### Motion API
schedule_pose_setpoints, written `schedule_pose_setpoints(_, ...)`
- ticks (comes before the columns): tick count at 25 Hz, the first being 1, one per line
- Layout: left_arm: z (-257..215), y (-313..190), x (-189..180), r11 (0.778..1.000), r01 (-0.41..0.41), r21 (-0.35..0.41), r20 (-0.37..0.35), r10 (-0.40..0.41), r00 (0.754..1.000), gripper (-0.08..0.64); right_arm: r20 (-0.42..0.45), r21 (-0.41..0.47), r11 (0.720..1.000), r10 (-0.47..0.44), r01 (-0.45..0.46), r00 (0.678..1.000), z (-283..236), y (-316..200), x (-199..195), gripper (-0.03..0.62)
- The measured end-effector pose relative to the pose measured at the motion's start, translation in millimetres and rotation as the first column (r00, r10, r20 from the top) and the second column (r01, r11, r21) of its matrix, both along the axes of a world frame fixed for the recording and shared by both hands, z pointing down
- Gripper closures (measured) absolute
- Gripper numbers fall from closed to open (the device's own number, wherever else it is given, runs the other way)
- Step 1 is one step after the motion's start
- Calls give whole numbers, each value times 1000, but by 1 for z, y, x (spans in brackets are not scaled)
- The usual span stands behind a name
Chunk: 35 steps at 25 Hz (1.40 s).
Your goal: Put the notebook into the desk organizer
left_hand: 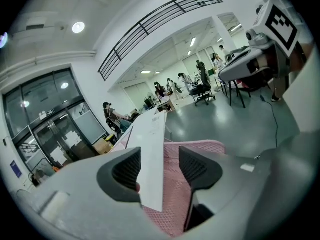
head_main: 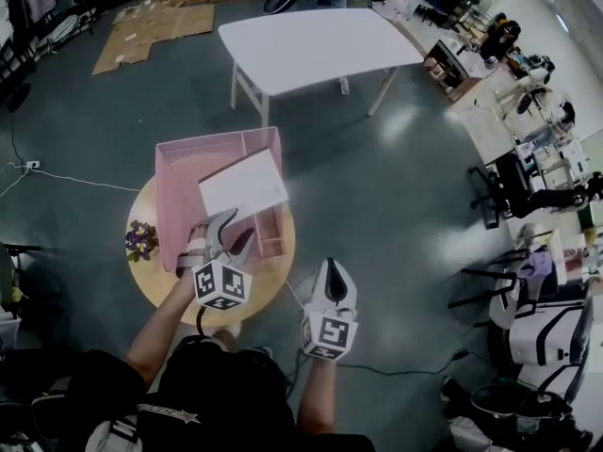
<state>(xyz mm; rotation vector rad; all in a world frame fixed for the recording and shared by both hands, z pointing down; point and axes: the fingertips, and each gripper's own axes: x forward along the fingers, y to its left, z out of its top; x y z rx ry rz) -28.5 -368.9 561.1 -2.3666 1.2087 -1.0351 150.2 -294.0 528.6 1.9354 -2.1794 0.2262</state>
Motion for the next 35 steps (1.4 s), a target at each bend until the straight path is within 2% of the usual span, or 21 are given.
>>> schedule_pose_setpoints(6,-17,23,-4,998,63,22,-48,-61,997,321,-5,21,999,-37,37,999,-8,20,0,586)
schedule_pose_setpoints(14,-55,61,-4,987,151,61,-181,-138,974,346,-20,62,993,-102,103,995,-26,49,2,586)
schedule_pose_setpoints(19,-82,96,-5,974,212,84,-281,-181,942,367,-34,82,985,-152,154,988,-36,71,3,586)
schedule_pose_setpoints(25,-101,145,-9,956,283,81,-389,-231,892,390,-43,115,970,-212,216,976,-47,102,2,586)
schedule_pose_setpoints(35,-116,235,-32,920,386,75,-500,-300,812,436,-49,139,939,-312,316,949,-61,163,-20,586)
